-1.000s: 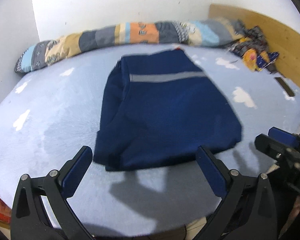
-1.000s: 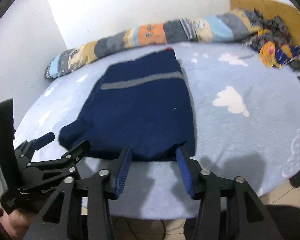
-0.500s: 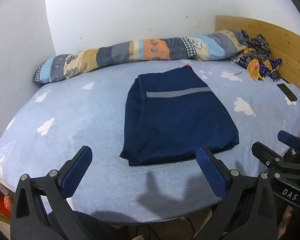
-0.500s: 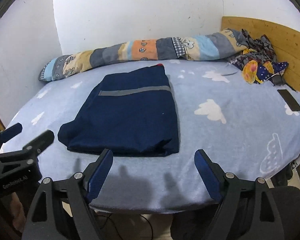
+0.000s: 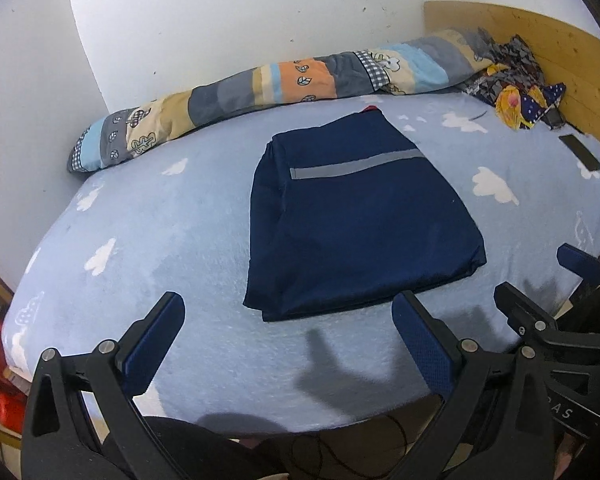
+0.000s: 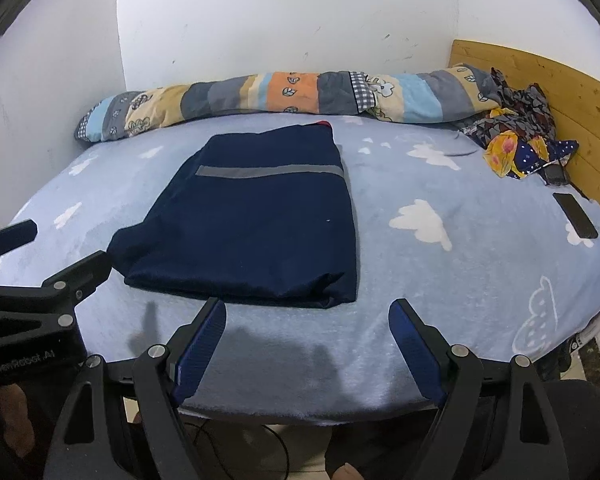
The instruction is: Fold large clothes
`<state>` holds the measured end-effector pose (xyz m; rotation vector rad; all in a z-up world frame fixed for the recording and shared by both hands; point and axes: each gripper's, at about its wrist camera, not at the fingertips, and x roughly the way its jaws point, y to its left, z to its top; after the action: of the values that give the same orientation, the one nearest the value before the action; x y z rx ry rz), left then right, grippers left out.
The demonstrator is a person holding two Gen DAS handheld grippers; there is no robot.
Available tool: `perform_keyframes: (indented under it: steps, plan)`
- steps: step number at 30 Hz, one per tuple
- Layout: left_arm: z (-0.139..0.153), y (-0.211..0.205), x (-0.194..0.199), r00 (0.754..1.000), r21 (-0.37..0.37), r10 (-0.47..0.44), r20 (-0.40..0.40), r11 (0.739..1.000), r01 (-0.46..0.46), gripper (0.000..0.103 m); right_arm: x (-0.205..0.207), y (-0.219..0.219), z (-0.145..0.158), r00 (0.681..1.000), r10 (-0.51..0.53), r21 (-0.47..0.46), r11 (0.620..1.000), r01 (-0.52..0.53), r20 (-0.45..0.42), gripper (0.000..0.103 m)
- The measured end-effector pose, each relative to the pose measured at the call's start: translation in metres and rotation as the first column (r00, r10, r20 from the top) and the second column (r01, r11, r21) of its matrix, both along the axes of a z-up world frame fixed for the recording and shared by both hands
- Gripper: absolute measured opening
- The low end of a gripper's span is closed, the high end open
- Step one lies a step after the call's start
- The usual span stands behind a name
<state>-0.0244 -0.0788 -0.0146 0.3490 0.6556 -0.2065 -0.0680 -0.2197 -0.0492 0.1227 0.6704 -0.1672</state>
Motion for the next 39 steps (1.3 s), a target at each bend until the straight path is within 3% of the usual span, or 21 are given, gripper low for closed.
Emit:
perform_keyframes:
  steps: [21,39]
  plan:
    - [-0.001,0.011,0.011,0.999,-0.029,0.018,-0.051,0.999,-0.020,0.103,0.001,0.001,-0.002,1.000,-0.012,-0.019,1.000,0.012,-0.009,0.086]
    - [-0.002,0.013,0.012,0.998,-0.021,0.023,-0.050,0.999,-0.024,0.103,0.000,0.000,-0.002,1.000,-0.016,-0.024,1.000,0.015,-0.011,0.086]
